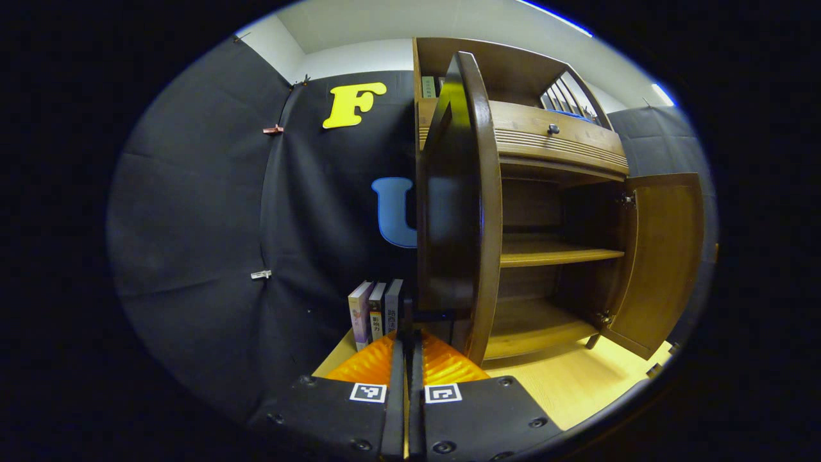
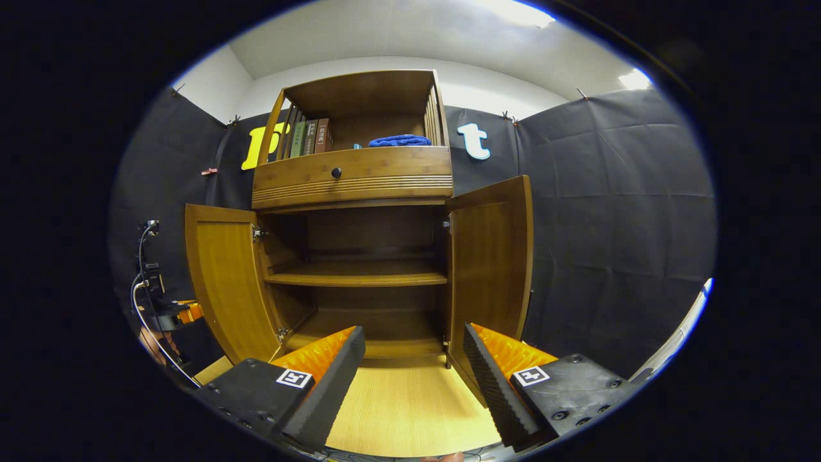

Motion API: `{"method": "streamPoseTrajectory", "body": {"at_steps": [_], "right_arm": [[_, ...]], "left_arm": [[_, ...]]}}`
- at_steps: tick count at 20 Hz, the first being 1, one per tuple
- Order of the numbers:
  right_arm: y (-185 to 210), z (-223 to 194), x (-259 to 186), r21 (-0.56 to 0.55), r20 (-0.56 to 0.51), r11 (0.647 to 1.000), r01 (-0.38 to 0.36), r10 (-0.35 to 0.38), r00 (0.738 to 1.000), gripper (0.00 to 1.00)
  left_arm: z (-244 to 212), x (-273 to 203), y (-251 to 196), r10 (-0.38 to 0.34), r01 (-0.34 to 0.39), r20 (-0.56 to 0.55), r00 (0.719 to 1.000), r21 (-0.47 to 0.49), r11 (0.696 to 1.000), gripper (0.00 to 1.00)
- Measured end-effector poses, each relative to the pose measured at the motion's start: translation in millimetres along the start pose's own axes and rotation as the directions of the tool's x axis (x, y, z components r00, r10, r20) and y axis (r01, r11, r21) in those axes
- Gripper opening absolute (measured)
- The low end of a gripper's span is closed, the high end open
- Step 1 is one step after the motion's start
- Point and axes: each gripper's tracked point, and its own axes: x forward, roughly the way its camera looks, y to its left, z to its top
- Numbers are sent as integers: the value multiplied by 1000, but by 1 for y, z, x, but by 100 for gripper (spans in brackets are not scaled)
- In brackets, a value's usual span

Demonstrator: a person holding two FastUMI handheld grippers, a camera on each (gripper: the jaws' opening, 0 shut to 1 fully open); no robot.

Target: Open the right door of the double-door shoe cabinet with the right hand, and open the left door with the left hand.

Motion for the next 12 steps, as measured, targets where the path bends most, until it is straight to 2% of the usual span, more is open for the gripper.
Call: {"method": "streamPoseTrajectory", "body": {"at_steps": [2,6,7,12], "right_arm": [[4,0,1,3,-1,1000,-3,3,1000,96],[11,4,0,2,6,1000,-13,13,1000,98],[13,5,-1,0,8,1000,-17,17,1000,96],[18,9,-3,-1,11,999,-38,38,999,98]], "left_arm": [[0,-3,2,-8,8,1,1000,-8,1000,8],[0,-10,2,-12,12,3,1000,13,1000,8],[1,-13,1,-12,12,6,1000,14,1000,8],[7,-27,3,28,-29,14,999,25,999,10]]}}
